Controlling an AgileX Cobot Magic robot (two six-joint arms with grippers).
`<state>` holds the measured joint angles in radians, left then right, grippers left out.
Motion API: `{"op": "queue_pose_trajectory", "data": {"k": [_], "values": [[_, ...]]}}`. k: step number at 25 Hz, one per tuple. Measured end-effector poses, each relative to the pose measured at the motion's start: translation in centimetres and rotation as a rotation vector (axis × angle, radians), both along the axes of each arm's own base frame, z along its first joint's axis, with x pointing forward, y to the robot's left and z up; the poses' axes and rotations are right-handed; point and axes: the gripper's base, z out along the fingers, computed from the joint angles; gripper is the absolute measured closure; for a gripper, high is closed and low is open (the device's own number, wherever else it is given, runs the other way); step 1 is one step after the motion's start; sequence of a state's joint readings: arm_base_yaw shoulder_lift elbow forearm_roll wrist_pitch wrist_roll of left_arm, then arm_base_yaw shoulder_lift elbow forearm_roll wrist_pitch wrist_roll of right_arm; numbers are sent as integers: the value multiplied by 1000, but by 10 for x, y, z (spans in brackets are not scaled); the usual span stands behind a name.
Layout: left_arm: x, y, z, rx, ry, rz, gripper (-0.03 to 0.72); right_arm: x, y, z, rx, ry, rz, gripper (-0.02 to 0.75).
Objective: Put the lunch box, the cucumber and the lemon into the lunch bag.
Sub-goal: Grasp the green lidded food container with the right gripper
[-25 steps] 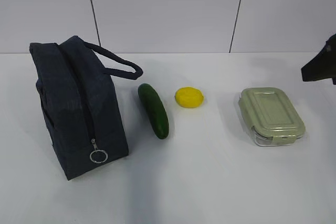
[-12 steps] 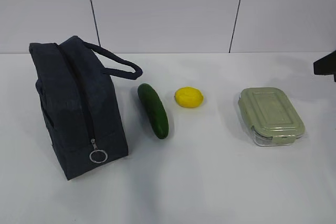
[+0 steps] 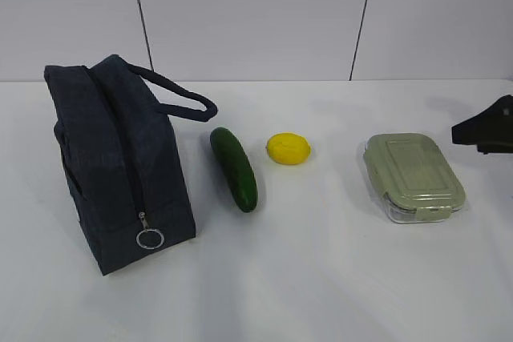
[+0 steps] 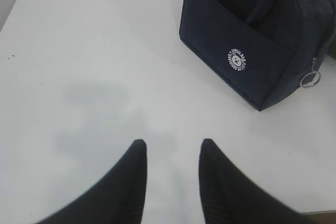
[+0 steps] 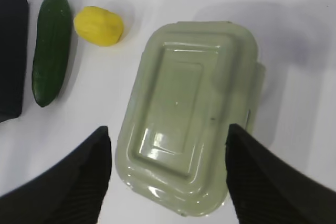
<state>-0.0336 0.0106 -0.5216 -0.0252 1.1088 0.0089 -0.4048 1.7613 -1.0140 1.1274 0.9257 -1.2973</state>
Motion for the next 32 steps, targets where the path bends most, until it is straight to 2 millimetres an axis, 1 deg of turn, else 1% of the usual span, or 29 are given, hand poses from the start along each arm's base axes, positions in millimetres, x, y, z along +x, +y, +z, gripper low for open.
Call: {"op": "queue_pose_trajectory", "data": {"k": [4,8,11,14,19,23,28,32], "values": [[0,0,0,0,0,0,445,7,-2,-17,12,3,12,223],[0,0,0,0,0,0,445,16,-14,-26,24,9,-7,223],[0,0,0,0,0,0,445,22,-22,-33,71,19,-3,223],[0,0,0,0,0,0,445,29,-25,-40,122,31,29,223],[0,0,0,0,0,0,445,39,-29,-48,158,59,65,223],[0,0,0,0,0,0,445,41,-35,-52,179,82,77,223],[0,0,0,0,0,0,445,45,-41,-65,201,117,98,223],[0,0,0,0,0,0,445,52,-45,-67,197,116,101,223]]}}
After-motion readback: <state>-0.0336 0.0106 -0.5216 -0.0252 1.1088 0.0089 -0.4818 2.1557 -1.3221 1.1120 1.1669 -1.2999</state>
